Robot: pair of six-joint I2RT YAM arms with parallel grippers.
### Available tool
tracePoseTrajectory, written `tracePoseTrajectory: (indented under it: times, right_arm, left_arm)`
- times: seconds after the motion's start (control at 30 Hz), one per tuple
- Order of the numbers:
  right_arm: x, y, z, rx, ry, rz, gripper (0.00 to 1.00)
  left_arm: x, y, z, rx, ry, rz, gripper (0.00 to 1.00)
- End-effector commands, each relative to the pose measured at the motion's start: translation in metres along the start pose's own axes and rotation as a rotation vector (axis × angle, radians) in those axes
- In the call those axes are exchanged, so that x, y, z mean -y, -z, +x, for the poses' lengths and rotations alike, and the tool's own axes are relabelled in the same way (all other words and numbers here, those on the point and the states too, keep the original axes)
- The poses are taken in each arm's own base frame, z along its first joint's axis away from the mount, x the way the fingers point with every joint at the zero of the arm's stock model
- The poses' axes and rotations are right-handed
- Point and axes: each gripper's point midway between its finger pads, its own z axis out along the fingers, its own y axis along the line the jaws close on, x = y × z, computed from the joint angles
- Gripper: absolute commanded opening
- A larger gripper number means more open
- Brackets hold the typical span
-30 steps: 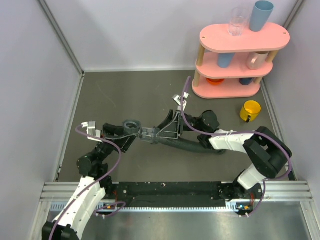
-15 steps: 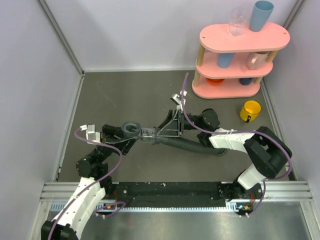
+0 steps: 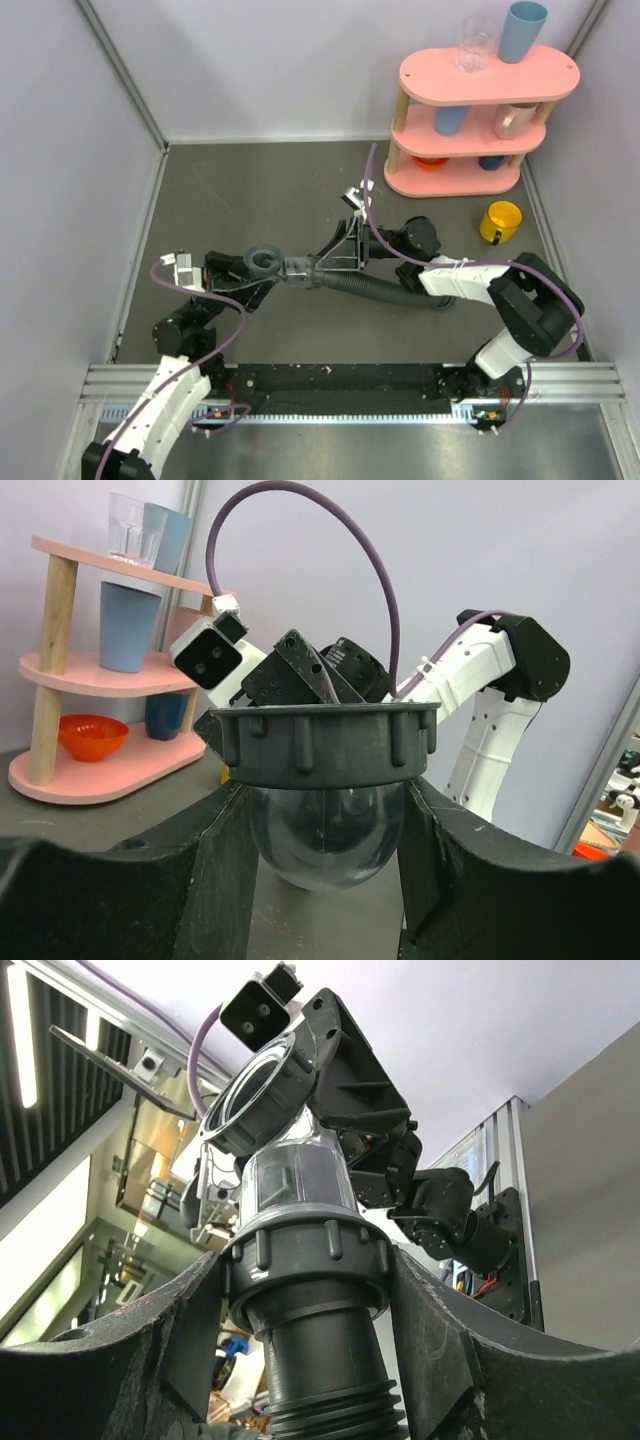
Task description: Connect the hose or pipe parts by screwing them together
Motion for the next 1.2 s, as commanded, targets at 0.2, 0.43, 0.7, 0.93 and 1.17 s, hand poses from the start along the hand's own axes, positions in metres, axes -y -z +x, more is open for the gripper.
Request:
tracePoseTrajectory:
  times: [0.2, 0.43, 0.7, 0.93, 1.17]
  right_arm:
    - [-0.062, 0.005, -0.034, 0.14, 0.18, -0.202, 0.0]
    - [-0.04, 0.012, -0.034, 0.137, 0.166, -0.153, 0.0]
    - [-0.038, 0.022, -0.042, 0.173, 0.178, -0.132, 0.0]
    - [-0.045, 0.029, -0.056, 0.23, 0.201, -0.13, 0.0]
    - [-0.034, 0.03, -0.059, 0.245, 0.194, -0.109, 0.0]
  left_arm:
    - [0.003, 0.001, 0.019, -0.112, -0.109, 0.072, 0.0]
    - [-0.006, -0.001, 0.022, -0.118, -0.015, 0.028, 0.0]
    - [-0.027, 0.006, 0.021, -0.094, 0.023, -0.135, 0.44]
    - [-0.031, 0.017, 0.022, -0.063, 0.083, -0.21, 0.59]
    - [-0.039, 0.021, 0.029, -0.078, 0.095, -0.254, 0.35]
